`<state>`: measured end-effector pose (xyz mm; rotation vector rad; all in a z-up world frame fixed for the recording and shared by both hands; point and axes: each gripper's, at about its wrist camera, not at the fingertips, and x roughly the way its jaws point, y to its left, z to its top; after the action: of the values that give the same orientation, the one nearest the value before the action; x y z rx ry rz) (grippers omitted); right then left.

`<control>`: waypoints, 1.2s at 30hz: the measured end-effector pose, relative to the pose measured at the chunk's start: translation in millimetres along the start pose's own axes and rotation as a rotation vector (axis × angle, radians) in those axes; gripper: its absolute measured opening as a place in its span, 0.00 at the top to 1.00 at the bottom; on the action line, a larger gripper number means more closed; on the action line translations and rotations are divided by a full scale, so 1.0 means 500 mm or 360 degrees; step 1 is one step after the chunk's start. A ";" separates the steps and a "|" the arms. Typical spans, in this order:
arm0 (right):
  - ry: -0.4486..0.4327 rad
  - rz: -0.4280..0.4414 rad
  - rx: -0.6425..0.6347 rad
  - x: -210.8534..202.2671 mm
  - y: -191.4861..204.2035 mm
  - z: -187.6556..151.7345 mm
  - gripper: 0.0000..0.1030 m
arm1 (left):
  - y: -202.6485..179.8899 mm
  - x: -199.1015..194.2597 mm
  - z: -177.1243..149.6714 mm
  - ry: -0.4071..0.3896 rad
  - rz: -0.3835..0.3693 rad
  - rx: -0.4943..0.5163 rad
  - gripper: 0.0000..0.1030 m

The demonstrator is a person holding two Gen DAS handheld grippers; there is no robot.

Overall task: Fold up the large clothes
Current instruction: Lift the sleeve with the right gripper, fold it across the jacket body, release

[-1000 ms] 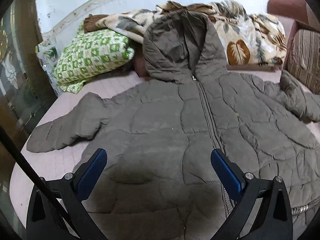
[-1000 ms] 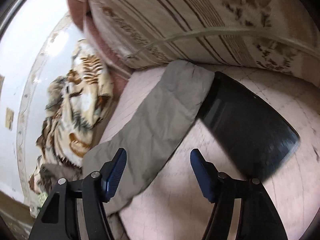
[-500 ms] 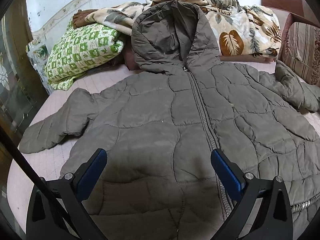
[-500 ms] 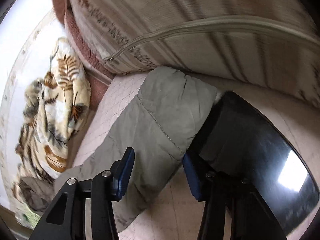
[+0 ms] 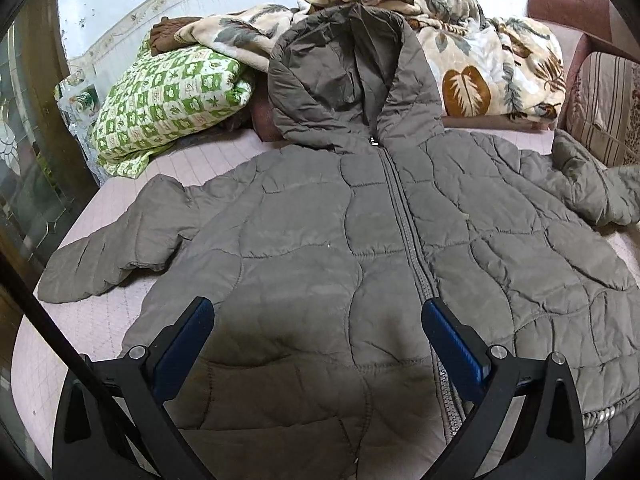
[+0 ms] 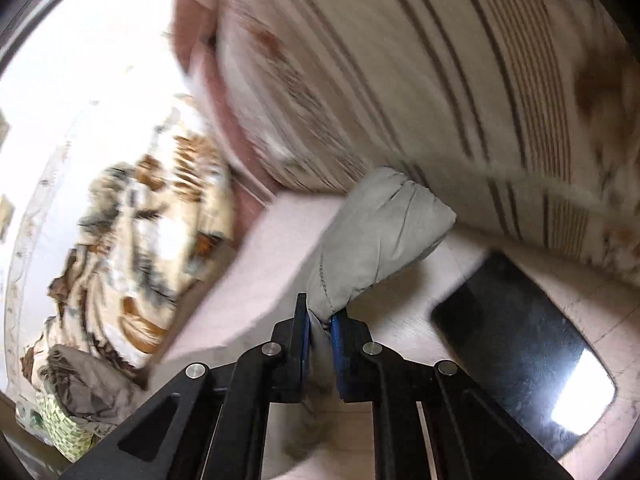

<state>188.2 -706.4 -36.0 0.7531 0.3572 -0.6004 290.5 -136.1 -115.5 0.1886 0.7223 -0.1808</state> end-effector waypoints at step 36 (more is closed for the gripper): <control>0.0119 0.0992 -0.0762 -0.214 0.631 -0.325 0.90 | 0.217 -0.052 0.019 -0.0142 0.0229 -0.0311 0.00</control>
<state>287.0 -366.5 74.2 0.3874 0.2973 0.1060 302.3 -30.9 -79.3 0.0456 0.6305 0.0190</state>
